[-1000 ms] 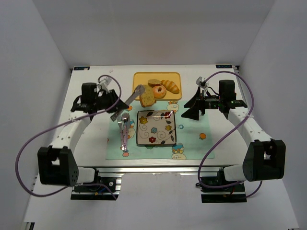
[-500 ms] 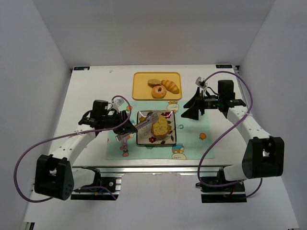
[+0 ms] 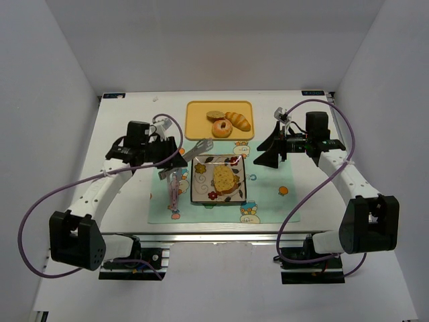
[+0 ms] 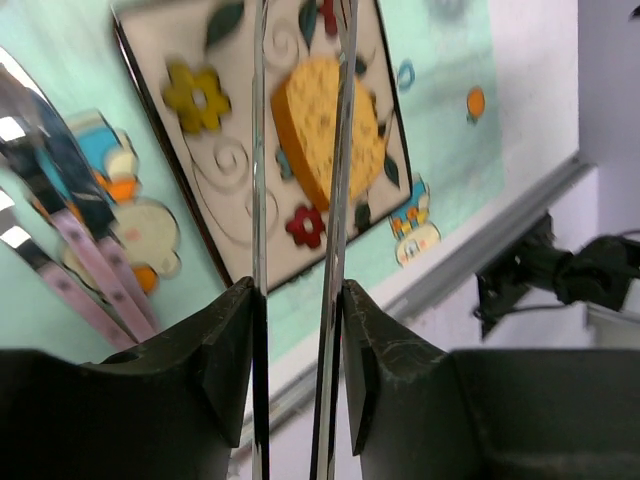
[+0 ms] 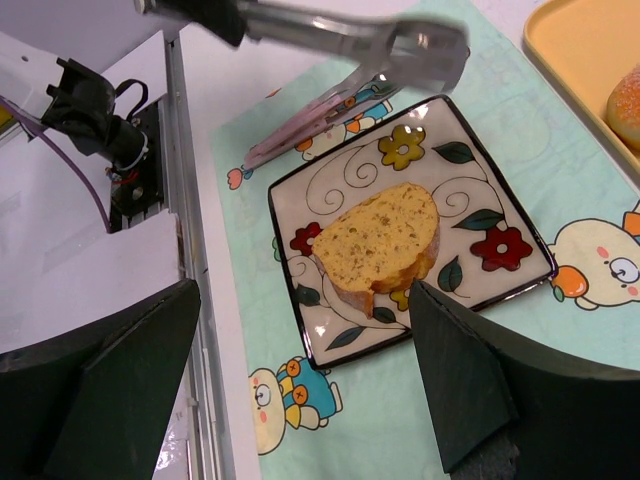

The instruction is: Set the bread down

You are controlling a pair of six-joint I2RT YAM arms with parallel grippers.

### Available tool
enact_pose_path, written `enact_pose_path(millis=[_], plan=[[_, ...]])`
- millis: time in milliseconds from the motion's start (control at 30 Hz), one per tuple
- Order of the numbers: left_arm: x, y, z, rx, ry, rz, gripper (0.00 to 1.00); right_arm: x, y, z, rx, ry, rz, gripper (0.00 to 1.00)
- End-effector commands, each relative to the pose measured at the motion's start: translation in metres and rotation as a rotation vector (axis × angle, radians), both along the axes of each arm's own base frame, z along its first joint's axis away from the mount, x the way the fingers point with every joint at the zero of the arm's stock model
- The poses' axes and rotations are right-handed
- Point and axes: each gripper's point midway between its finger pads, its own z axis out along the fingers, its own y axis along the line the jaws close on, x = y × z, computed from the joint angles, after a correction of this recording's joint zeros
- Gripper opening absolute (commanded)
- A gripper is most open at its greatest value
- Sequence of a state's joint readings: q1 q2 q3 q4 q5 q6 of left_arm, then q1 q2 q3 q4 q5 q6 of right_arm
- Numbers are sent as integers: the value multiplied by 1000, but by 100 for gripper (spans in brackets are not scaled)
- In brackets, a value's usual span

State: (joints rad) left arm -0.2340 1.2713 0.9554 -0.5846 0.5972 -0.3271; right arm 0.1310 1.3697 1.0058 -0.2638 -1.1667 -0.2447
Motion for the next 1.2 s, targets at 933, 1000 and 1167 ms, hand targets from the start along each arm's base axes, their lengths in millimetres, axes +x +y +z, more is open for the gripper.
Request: enact_pose_path(millis=[933,1000,1167], plan=[[191,-36,29,802,-778,-215,51,-1,-1,7,14,-36,20,89],[193,-41,26,815,-786,-227,52,0,0,6,15,-27,22,89],[201,-52,19,799,-786,-249,51,2,0,3,14,-11,29,89]])
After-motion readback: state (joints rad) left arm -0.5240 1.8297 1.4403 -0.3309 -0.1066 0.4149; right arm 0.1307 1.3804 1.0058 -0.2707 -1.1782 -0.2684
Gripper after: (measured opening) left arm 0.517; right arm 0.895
